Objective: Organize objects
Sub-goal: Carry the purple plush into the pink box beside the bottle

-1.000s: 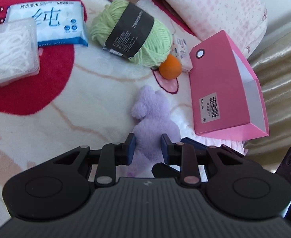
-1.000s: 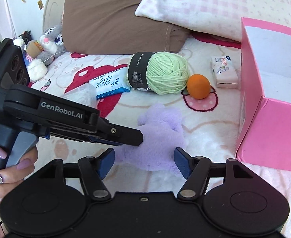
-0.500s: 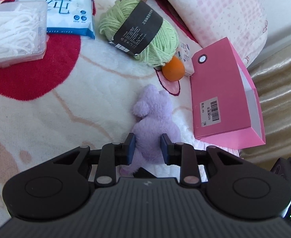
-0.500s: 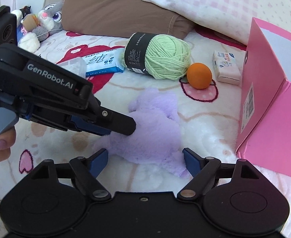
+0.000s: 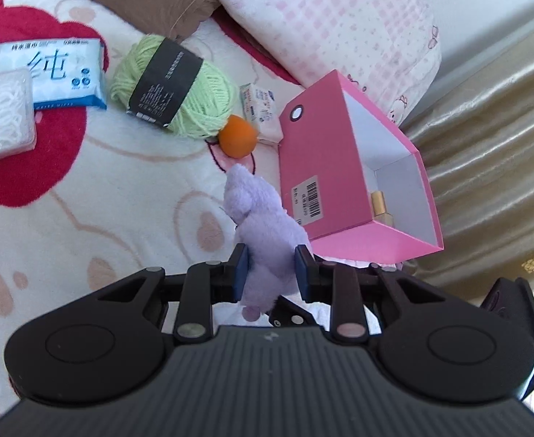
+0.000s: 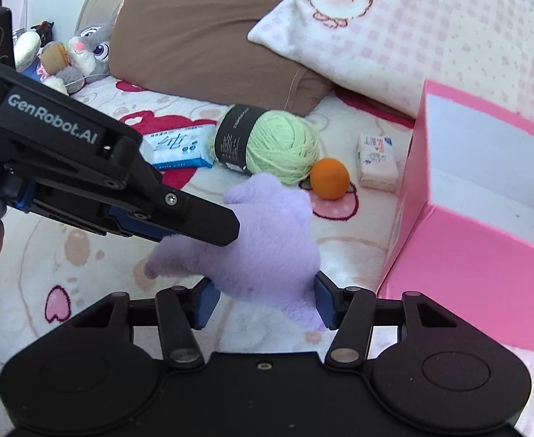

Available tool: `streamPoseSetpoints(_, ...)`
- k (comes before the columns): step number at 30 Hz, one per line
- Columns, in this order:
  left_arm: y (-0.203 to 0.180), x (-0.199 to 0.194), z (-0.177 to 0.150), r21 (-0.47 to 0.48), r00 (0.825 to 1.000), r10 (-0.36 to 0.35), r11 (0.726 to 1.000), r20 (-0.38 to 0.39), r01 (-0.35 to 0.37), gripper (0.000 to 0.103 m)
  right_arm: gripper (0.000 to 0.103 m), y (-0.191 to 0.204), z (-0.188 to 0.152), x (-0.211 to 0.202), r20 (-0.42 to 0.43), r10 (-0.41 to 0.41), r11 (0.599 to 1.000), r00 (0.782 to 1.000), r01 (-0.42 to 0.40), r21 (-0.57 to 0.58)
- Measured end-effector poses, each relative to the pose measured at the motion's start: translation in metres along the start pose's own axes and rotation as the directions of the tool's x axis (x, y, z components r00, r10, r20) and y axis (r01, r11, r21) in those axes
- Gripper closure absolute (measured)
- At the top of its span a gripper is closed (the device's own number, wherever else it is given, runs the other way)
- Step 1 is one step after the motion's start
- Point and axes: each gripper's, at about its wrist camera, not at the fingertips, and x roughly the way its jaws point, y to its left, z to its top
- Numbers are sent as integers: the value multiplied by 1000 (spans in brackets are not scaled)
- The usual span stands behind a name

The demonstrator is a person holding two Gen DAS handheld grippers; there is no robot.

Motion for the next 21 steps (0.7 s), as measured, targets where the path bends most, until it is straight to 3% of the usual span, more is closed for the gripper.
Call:
streamPoseSetpoints(11, -103, -14, 18, 195, 994, -102, 975, -23, 105, 77, 45, -32, 13, -85, 134, -160, 985, 978, 167, -41)
streamPoseSetpoints(16, -161, 11, 33, 294, 995, -55, 953, -83, 77, 77, 45, -69, 27, -103, 124, -222, 974, 967, 225, -11)
streamPoseSetpoints(21, -204, 55, 52, 321, 990, -25, 945, -141, 70, 77, 45, -111, 41, -107, 86, -272, 962, 959, 271, 20)
